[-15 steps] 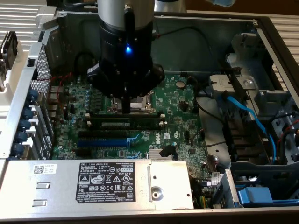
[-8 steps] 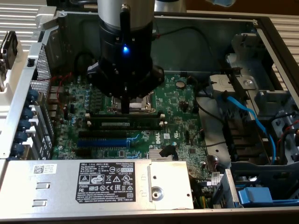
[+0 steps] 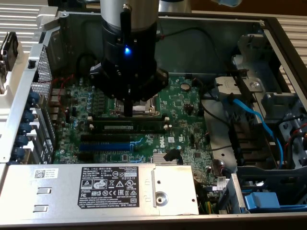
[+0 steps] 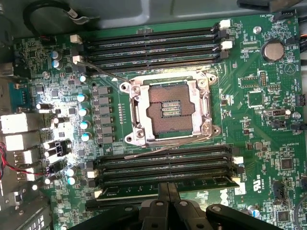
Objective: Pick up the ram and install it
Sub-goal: 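Press down the ram until it locks into place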
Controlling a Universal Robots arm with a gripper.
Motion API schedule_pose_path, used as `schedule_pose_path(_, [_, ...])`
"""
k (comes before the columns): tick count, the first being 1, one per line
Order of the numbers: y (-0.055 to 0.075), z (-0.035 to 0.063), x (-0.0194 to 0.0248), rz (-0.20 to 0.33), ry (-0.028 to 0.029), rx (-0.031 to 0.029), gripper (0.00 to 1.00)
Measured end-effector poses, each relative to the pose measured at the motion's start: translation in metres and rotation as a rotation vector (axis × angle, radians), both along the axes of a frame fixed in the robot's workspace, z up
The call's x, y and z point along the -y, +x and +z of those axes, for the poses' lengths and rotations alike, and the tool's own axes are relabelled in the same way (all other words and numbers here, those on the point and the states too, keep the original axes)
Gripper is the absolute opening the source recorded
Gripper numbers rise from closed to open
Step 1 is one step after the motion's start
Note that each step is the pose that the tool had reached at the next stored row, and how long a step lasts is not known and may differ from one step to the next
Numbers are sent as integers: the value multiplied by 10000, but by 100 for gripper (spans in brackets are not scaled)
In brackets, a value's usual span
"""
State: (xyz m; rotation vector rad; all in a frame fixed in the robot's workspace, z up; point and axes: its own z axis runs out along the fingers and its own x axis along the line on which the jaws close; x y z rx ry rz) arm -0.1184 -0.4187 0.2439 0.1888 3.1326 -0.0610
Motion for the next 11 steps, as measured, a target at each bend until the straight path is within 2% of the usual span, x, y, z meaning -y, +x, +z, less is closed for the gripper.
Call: schedule_pose_path(11, [37,0,9,-92,0,0,10])
